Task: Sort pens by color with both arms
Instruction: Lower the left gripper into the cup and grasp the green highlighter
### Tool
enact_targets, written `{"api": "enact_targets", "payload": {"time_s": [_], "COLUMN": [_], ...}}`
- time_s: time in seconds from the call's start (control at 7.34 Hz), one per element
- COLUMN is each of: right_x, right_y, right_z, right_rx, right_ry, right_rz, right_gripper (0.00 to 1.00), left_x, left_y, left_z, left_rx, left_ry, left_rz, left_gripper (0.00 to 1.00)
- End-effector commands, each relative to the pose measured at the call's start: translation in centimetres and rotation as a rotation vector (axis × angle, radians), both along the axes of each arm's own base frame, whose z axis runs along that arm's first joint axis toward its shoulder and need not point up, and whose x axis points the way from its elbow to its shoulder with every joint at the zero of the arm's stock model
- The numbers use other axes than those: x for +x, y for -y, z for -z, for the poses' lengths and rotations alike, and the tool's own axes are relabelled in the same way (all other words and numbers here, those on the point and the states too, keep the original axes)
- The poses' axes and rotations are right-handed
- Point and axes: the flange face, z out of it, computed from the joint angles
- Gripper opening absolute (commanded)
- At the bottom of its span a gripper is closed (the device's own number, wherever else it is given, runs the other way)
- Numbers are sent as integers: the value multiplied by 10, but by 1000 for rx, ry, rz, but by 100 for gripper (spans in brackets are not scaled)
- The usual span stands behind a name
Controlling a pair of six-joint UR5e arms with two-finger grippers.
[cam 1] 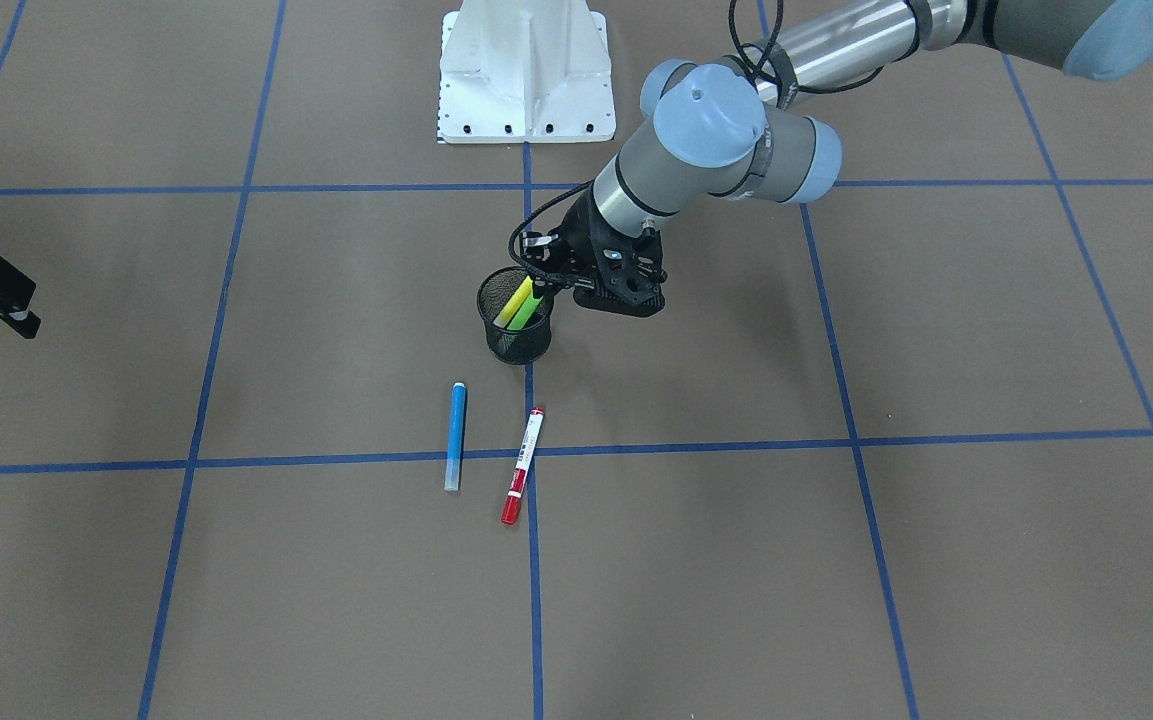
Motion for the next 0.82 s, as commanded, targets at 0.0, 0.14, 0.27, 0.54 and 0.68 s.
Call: {"api": "enact_targets", "payload": {"time_s": [0.0,0.14,0.27,0.54,0.68], "right_x": [0,0,0,0,0], "right_y": [0,0,0,0,0], "right_z": [0,0,-1,0,-1], "right_rx": [0,0,-1,0,-1], "right_ry": [0,0,-2,0,-1], "right_rz": [0,0,-1,0,0], "right_gripper": [99,99,99,99,99], "left_x": [0,-4,-3,-3,-1], "left_y": [0,-5,-6,-7,-8], "left_z": [-3,-4,-4,-4,-5], "left_rx": [-33,-67,-95,-101,-106], "left_ry": [4,-1,-1,-1,3], "left_rz": [11,20,28,28,26], "left_gripper": [62,58,50,47,47]}}
